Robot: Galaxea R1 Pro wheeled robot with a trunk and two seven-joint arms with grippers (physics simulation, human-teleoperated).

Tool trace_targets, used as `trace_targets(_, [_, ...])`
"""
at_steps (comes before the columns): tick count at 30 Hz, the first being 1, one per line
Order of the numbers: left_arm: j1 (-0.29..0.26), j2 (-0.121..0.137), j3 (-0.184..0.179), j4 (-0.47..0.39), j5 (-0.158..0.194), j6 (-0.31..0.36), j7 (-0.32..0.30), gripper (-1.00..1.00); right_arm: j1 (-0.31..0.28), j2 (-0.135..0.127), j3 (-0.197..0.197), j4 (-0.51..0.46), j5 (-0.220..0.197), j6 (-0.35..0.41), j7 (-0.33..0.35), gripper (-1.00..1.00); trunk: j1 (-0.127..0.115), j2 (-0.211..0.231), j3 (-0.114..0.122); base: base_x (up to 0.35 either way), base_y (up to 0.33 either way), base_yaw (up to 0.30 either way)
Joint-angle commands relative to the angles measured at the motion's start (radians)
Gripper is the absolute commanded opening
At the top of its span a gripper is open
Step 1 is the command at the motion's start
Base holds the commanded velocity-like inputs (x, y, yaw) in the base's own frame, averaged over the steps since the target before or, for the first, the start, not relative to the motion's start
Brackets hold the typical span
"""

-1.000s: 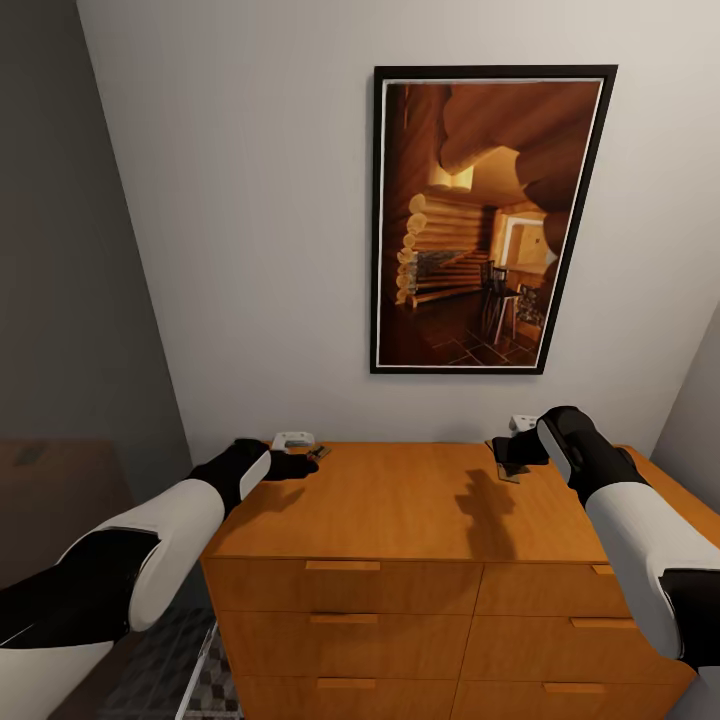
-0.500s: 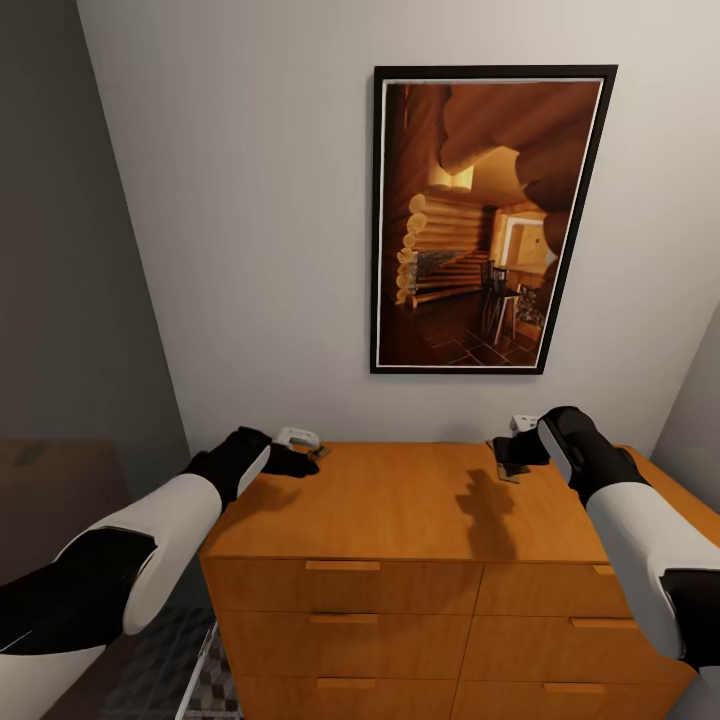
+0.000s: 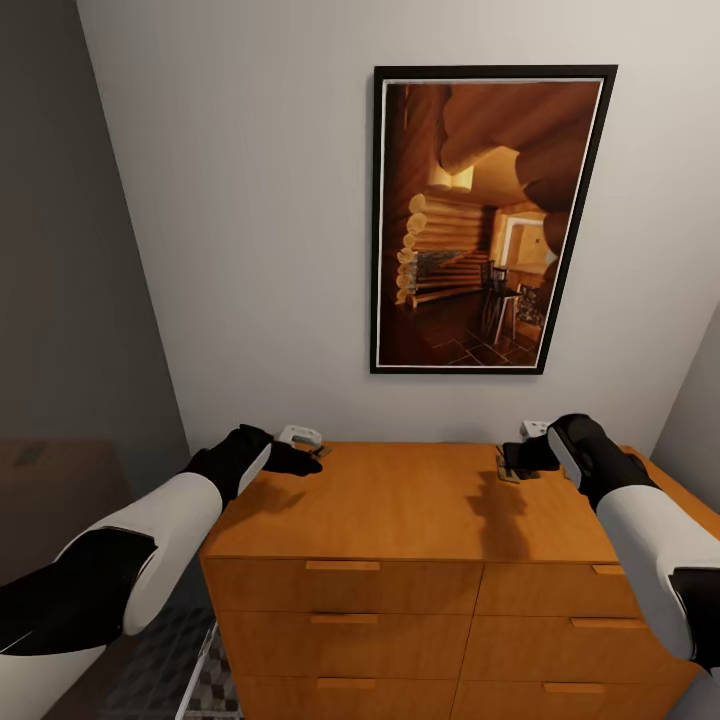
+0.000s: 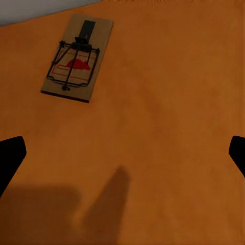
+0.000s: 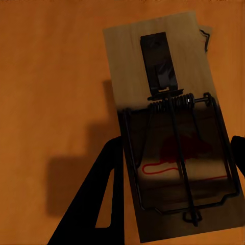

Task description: Take the four mousetraps from the cabinet in the bathroom and place them on the bathroom floor. Make sure all four end up on the same floor surface, and ensure that at least two of them are either under or directly next to the same bathroom sink.

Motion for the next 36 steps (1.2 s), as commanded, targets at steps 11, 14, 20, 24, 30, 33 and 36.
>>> trace_targets(11, [-0.001,-0.005,0.000,-0.002,-0.006,0.005,0.024,1.00,-0.001,-0.003,0.005,0.004,-0.007,-0.005,-0.001,-1.00,0.000,-0.001,-0.001,0.000,0.000,0.000])
trace_targets(14, [-0.001,-0.005,0.001,-0.002,-0.006,0.005,0.035,1.00,-0.001,-0.002,0.005,0.004,-0.006,-0.005,-0.003,-1.00,0.000,-0.001,-0.001,0.000,0.000,0.000])
trace_targets(20, [0.000,-0.005,0.002,-0.002,-0.006,0.005,0.050,1.00,-0.001,-0.003,0.005,0.004,-0.005,-0.006,-0.007,-1.00,0.000,-0.001,-0.001,0.000,0.000,0.000])
trace_targets(24, [-0.001,-0.006,0.003,-0.002,-0.006,0.005,0.052,1.00,-0.001,-0.002,0.005,0.004,-0.004,-0.006,-0.008,-1.00,0.000,-0.001,-0.001,0.000,0.000,0.000])
trace_targets(30, [-0.001,-0.006,0.005,-0.002,-0.005,0.005,0.053,1.00,-0.001,-0.002,0.005,0.004,-0.004,-0.006,-0.008,-1.00,0.000,-0.001,-0.001,0.000,0.000,0.000])
trace_targets(33, [-0.001,-0.007,0.005,-0.002,-0.005,0.005,0.053,1.00,-0.001,-0.002,0.005,0.004,-0.004,-0.006,-0.008,-1.00,0.000,-0.001,-0.001,0.000,0.000,0.000])
trace_targets(36, [-0.001,-0.007,0.005,-0.002,-0.005,0.005,0.054,1.00,-0.001,-0.002,0.005,0.004,-0.004,-0.006,-0.008,-1.00,0.000,-0.001,-0.001,0.000,0.000,0.000])
